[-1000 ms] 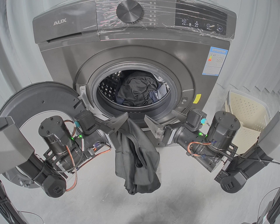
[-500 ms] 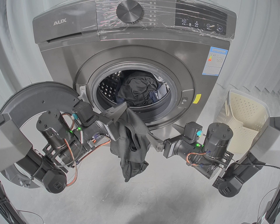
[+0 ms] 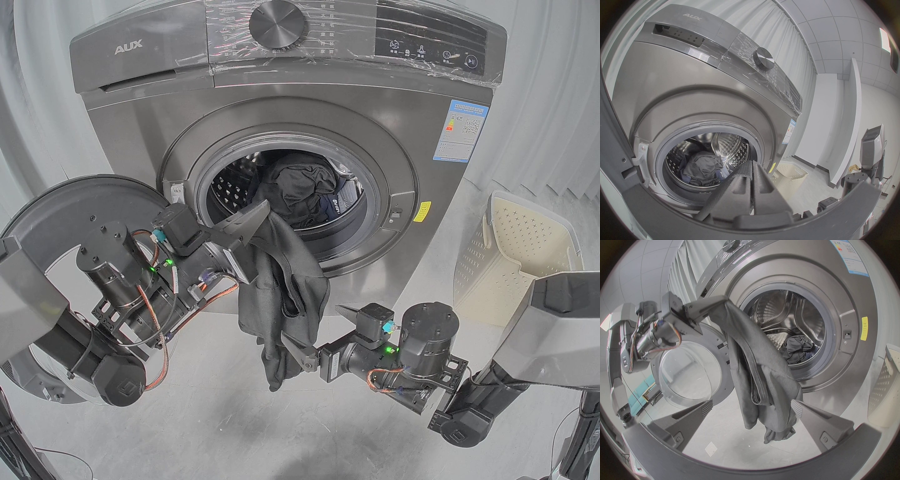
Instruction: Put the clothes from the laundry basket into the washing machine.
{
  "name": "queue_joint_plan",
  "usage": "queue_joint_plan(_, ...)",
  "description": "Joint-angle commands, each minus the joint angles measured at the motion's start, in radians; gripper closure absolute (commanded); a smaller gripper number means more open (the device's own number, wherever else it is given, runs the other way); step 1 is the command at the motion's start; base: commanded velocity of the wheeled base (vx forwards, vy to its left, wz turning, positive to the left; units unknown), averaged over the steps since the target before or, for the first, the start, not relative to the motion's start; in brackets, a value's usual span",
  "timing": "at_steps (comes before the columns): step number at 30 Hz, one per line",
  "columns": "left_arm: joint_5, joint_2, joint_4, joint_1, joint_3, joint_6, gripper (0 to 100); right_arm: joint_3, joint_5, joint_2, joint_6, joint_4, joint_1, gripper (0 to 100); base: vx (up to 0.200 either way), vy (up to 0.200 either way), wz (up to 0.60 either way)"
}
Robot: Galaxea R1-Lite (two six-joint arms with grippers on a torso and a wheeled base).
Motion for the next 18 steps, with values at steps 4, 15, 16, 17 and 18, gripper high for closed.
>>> queue_joint_plan(4,0.0,-0.005,0.0,0.0,-0.007,-0.001,100,-0.05,0.0,0.089,-0.014,0.0,-0.024,0,0.0,0.0,0.0)
queue_joint_plan(15,-0.002,-0.005,-0.001,-0.001,-0.005,-0.004,100,-0.179,0.009,0.2,-0.032,0.0,-0.077,0,0.0,0.0,0.0)
queue_joint_plan(16,-0.002,-0.005,-0.001,-0.001,-0.005,-0.004,100,-0.19,0.009,0.203,-0.032,0.0,-0.077,0,0.0,0.0,0.0)
queue_joint_plan(17,-0.002,-0.005,-0.001,-0.001,-0.005,-0.004,100,-0.199,0.009,0.206,-0.032,-0.001,-0.079,0,0.0,0.0,0.0)
queue_joint_plan(18,-0.002,-0.008,-0.001,-0.001,-0.005,-0.004,100,-0.207,0.009,0.209,-0.032,0.0,-0.079,0,0.0,0.0,0.0)
